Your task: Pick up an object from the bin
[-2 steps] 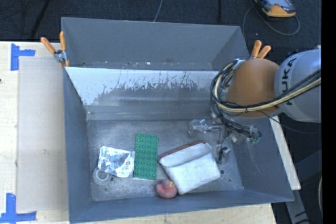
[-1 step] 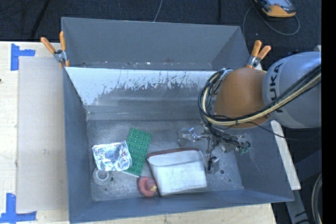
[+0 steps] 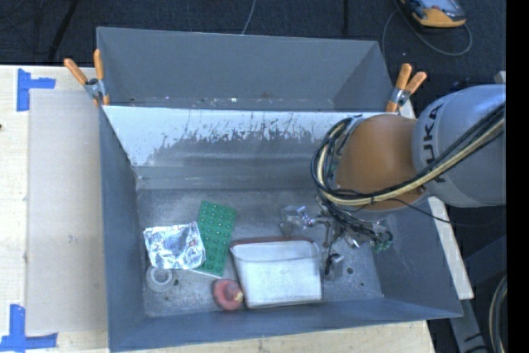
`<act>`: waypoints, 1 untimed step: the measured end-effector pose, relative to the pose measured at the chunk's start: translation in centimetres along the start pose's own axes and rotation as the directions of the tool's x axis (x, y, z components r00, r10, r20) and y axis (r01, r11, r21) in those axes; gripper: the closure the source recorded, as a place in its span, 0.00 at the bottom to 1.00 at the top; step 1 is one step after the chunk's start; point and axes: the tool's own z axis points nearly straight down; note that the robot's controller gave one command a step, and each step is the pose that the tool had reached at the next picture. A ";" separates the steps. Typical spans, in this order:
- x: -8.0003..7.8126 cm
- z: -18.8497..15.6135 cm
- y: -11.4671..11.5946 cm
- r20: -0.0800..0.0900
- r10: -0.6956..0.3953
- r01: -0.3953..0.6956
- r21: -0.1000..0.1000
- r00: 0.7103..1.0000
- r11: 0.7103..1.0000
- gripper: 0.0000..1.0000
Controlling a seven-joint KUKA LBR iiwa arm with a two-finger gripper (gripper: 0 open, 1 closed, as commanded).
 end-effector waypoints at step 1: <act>0.0 0.0 0.1 -0.001 -0.005 0.005 0.000 1.000 1.000 1.00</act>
Offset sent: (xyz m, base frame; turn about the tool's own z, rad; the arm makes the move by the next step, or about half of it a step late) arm 0.0000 0.0000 0.0000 0.0000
